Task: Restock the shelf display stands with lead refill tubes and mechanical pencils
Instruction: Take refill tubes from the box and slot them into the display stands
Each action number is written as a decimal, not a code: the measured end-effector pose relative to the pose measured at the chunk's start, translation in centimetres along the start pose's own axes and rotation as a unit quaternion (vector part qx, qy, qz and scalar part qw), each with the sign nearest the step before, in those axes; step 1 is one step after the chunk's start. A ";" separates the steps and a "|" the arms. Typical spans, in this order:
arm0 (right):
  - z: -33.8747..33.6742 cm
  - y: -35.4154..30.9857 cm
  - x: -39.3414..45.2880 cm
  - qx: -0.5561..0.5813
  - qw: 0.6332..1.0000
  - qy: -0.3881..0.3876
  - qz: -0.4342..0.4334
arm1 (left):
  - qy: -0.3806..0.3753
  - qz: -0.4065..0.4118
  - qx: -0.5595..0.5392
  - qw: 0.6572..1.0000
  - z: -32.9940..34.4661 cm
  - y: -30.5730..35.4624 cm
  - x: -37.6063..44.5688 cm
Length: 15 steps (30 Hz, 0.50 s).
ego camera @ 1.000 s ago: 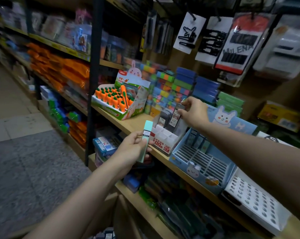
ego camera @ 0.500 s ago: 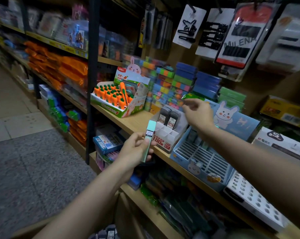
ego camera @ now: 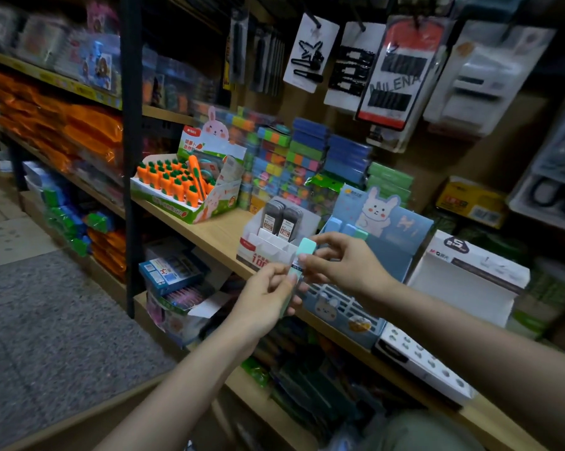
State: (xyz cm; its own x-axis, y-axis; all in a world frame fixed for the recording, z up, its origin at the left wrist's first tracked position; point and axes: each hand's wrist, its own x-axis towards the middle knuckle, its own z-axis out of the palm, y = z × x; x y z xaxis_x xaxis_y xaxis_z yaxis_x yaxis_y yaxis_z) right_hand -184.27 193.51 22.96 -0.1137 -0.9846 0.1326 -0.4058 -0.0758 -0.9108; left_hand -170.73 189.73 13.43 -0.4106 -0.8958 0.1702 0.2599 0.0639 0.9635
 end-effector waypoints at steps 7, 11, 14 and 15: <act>-7.9 -3.0 2.3 -0.241 0.954 0.158 -0.081 | -0.045 0.119 0.399 0.908 0.0 -0.4 0.6; -11.1 -1.0 2.3 -0.438 0.883 0.150 -0.071 | -0.116 0.145 0.525 0.830 -0.6 -1.8 0.6; -10.8 1.5 2.7 -0.463 0.869 0.140 -0.100 | -0.119 0.167 0.568 0.797 -0.7 -2.7 0.6; -10.5 2.1 2.9 -0.476 0.861 0.143 -0.110 | -0.117 0.168 0.572 0.795 -0.7 -2.8 0.5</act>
State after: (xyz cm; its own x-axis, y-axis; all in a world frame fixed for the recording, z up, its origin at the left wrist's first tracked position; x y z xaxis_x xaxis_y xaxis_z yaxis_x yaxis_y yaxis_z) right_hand -195.00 192.13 25.57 -0.1024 -0.8730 0.4768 -0.9898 0.0417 -0.1361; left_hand -171.06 188.80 10.69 -0.6719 -0.6463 0.3618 -0.5198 0.7594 0.3913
